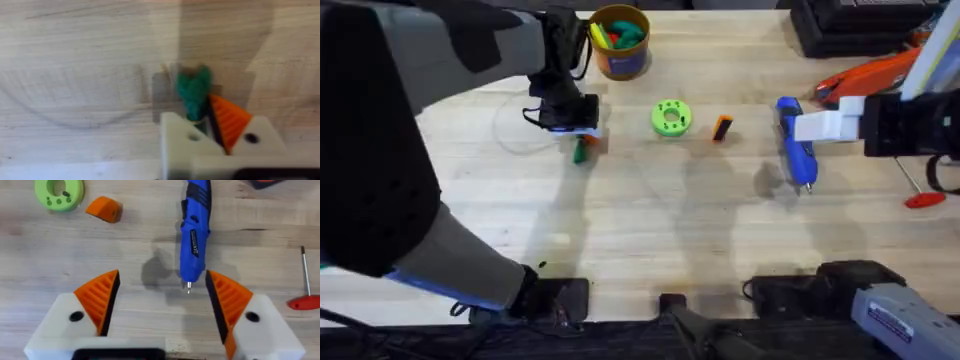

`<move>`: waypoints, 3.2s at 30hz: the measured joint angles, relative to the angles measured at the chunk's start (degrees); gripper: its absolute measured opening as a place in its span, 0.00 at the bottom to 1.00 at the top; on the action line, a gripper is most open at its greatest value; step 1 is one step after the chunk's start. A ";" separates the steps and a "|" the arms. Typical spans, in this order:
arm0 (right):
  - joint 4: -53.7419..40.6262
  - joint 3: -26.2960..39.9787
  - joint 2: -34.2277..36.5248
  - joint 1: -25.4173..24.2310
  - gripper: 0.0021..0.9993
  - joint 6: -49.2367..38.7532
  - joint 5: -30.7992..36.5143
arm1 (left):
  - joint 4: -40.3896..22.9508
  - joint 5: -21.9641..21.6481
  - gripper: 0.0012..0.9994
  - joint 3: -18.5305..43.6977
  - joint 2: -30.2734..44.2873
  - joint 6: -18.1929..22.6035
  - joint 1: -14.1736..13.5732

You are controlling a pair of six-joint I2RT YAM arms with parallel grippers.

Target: Pick up the gripper from the table and insert it into the empty holder that is missing its gripper. Then pick up a screw, insert it into the mounting hole, and use the screwdriver to tighten it. Finally, clean up the table by picking up the vegetable and placing it into the bucket.

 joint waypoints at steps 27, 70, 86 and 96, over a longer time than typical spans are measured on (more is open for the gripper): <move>-0.46 0.00 0.00 0.00 0.99 0.00 0.71 | -3.47 1.92 0.02 0.04 -18.96 -0.04 0.07; -0.48 0.00 0.01 0.00 0.99 0.00 0.72 | -5.64 0.56 0.99 0.04 -53.14 -0.48 0.07; -0.48 0.00 0.00 0.00 0.99 0.00 0.72 | -7.16 -7.16 0.99 0.04 -53.14 0.52 0.07; -0.48 0.00 0.02 0.00 0.99 0.00 0.72 | -6.27 -10.87 0.99 -5.75 -58.32 0.85 0.07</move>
